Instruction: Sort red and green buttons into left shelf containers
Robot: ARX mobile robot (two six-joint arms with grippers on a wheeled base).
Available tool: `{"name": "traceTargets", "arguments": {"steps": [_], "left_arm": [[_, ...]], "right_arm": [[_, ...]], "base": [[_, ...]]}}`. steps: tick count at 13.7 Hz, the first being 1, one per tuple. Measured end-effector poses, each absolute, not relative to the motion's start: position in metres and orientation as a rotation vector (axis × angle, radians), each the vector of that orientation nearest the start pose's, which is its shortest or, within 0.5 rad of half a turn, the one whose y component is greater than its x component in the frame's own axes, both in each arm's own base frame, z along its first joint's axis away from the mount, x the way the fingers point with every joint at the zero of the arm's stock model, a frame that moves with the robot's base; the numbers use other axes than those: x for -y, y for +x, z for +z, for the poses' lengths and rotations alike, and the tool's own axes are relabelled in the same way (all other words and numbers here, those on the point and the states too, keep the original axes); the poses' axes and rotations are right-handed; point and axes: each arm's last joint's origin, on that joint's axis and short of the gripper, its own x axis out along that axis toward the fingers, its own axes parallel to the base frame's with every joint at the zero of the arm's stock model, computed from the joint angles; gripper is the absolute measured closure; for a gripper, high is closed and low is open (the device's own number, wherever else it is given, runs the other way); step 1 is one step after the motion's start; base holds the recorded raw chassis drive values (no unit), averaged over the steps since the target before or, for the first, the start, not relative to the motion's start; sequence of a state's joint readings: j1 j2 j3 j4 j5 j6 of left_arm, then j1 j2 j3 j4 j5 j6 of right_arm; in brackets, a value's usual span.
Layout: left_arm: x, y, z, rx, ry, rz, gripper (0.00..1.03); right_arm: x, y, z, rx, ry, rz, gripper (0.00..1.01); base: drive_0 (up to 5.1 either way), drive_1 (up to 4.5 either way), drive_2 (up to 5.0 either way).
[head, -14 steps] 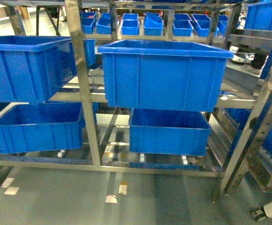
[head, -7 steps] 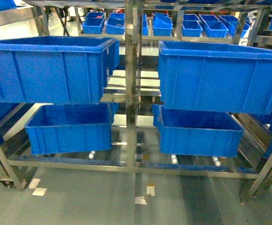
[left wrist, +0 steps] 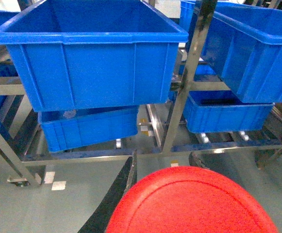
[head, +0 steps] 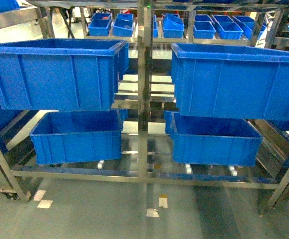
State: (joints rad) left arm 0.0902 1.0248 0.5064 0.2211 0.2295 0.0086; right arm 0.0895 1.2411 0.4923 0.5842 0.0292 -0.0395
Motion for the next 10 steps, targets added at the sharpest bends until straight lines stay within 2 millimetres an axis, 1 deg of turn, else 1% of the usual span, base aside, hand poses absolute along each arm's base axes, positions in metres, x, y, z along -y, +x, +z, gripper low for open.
{"name": "traceTargets", "arguments": {"steps": [2,3,10], "left_arm": [[-0.0131,0.2169,0.2317,-0.293,-0.039,-0.139,0.77],[-0.0131,0.2169,0.2317,-0.294,-0.039,-0.139,0.77],[-0.013,0.2164,0.2324,-0.291,-0.038,-0.139,0.77]], "right_arm": [[-0.0215,0.2493,0.2146,-0.163,-0.049,0.063,0.76],[-0.0215,0.2493,0.2145,-0.164,-0.049,0.063,0.76],[-0.0215,0.2493,0.2145,-0.164,-0.049,0.063,0.76]], "base": [[0.0,0.0,0.0],[0.0,2.9,-2.9],[0.0,4.18,-4.1]]}}
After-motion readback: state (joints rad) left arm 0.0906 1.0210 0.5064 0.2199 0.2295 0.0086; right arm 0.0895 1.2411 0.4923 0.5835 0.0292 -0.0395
